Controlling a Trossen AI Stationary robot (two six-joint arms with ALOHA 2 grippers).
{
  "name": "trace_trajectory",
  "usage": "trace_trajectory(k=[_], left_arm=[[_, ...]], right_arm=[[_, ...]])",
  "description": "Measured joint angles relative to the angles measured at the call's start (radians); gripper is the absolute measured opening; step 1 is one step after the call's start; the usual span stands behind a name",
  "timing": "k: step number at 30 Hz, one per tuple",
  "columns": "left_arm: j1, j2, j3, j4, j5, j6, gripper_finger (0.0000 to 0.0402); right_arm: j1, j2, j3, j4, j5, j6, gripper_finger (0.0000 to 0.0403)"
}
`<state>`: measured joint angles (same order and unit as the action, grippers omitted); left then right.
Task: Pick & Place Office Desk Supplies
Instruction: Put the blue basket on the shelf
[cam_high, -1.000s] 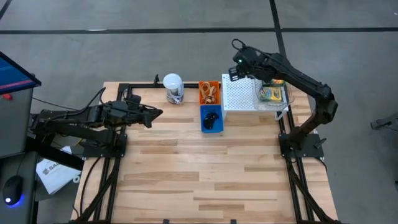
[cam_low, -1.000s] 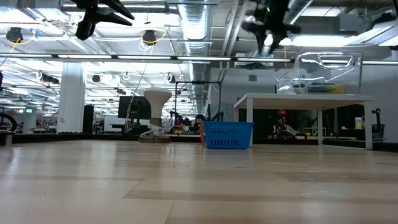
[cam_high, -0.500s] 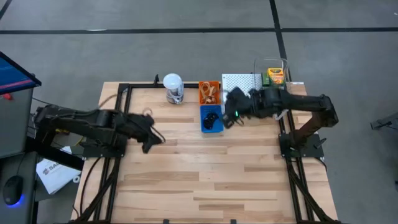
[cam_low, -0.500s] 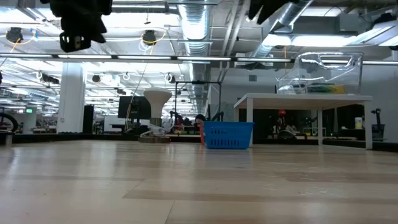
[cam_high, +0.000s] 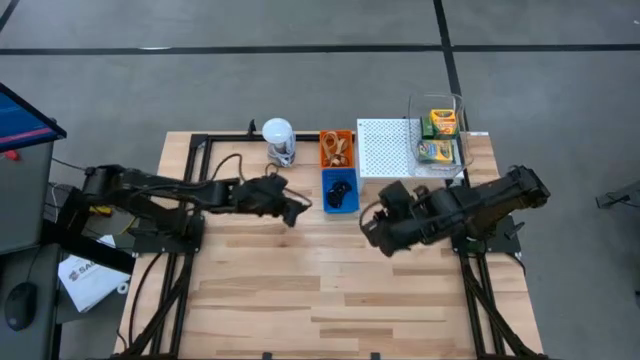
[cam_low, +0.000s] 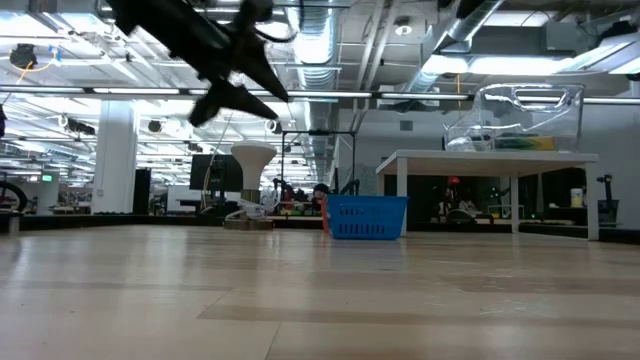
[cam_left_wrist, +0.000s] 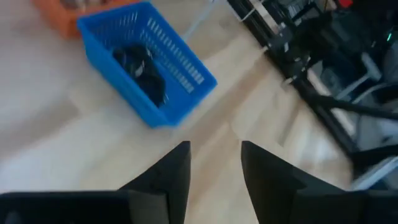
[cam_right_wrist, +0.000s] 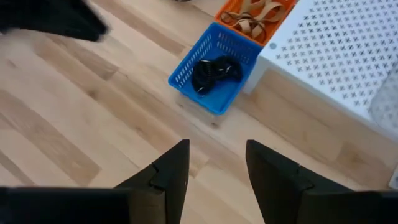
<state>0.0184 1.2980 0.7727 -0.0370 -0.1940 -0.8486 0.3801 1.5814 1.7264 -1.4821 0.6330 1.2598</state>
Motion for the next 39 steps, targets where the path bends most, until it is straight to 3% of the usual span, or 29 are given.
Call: trace_trajectory(k=[3,5,9,14,19,22,25,28,31,39], left_arm=[[0.036,0.047,0.003,0.086,0.013,0.153,0.0135],[0.066,0.077,0.022,0.073,0.023,0.177,0.0135],[0.129,0.17,0.095,0.025,0.074,0.065,0.0135],[0.149,0.32,0.209,-0.03,0.08,-0.025,0.0135],[0.155,0.416,0.268,-0.019,0.049,-0.064,0.0135],[0.163,0.415,0.285,-0.004,0.035,0.036,0.0135],[0.171,0.389,0.304,0.001,0.036,0.254,0.0135],[0.198,0.366,0.34,-0.014,0.119,0.413,0.0135],[0.246,0.359,0.385,-0.092,0.195,0.467,0.0135],[0.319,0.364,0.404,-0.356,0.148,0.163,0.0135]], right_arm=[[0.045,0.0,0.0,-0.029,0.026,0.087,0.0153],[0.07,-0.003,-0.001,-0.051,0.027,0.143,0.0153],[0.117,-0.015,-0.001,-0.058,0.058,0.233,0.0153],[0.163,-0.026,0.0,-0.065,0.129,0.333,0.0153],[0.182,-0.029,0.001,-0.071,0.131,0.348,0.0153],[0.189,-0.032,0.002,-0.07,0.132,0.349,0.0153],[0.189,-0.033,0.002,-0.075,0.132,0.349,0.0153],[0.19,-0.034,0.002,-0.085,0.13,0.349,0.0153],[0.19,-0.042,0.001,-0.089,0.127,0.341,0.0153],[0.189,-0.068,0.002,-0.09,0.158,0.338,0.0153]])
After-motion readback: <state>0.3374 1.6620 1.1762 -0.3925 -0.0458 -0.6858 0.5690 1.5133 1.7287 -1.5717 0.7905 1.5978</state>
